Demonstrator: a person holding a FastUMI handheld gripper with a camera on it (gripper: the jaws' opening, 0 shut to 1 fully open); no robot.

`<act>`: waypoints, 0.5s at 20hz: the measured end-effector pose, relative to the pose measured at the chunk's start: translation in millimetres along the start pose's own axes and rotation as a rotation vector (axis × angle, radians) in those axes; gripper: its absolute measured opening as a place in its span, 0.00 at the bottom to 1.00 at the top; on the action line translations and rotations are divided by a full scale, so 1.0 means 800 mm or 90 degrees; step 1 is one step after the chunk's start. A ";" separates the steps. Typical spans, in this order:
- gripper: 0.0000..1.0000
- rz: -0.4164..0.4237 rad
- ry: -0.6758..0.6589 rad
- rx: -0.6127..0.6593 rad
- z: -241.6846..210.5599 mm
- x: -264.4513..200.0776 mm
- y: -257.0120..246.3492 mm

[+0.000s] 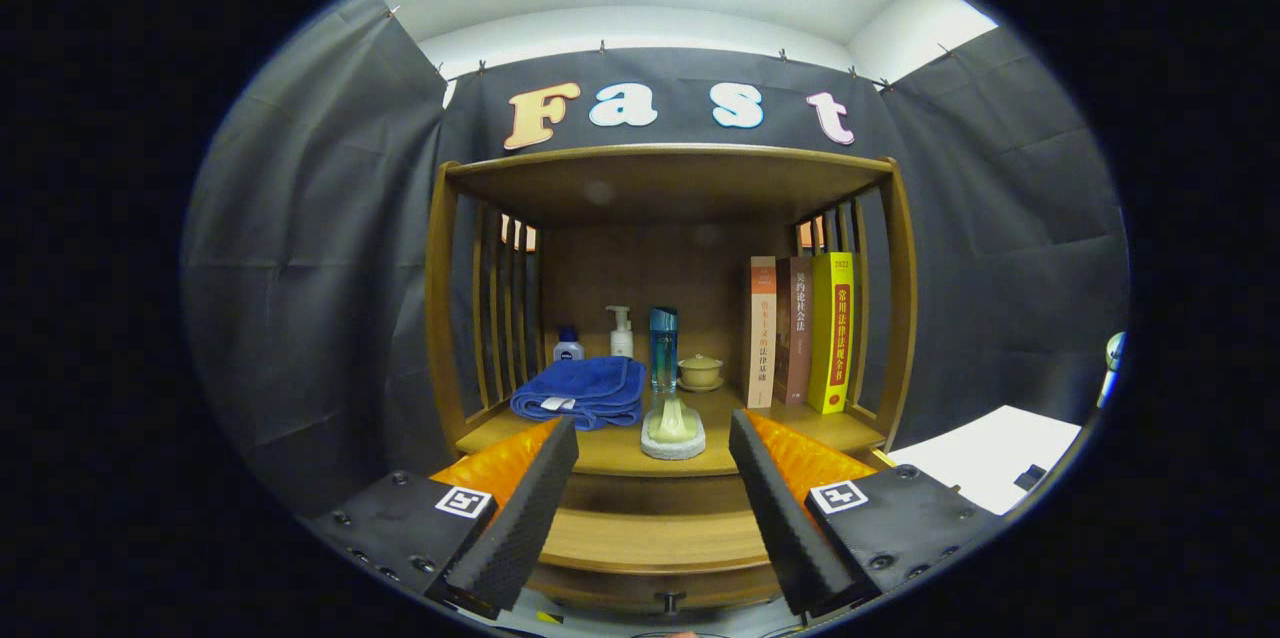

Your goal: Pull open the drawer, take out the items inside it, and place them on the countertop above the cabinet.

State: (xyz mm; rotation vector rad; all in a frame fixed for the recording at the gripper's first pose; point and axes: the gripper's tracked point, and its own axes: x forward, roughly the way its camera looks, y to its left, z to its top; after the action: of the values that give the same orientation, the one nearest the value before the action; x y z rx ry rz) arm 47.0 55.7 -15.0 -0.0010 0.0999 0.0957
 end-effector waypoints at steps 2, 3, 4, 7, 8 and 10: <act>1.00 0.000 0.001 0.001 -0.005 -0.019 -0.002; 1.00 0.002 0.002 0.004 -0.010 -0.027 -0.001; 1.00 0.001 0.001 0.007 -0.015 -0.032 -0.001; 1.00 -0.001 0.006 0.005 -0.039 -0.050 -0.002; 1.00 -0.002 0.009 0.005 -0.047 -0.054 -0.002; 1.00 -0.005 0.008 0.007 -0.059 -0.062 -0.004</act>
State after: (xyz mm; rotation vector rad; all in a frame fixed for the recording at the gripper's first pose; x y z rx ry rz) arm -6.2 47.6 -57.4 0.0084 0.1124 0.0872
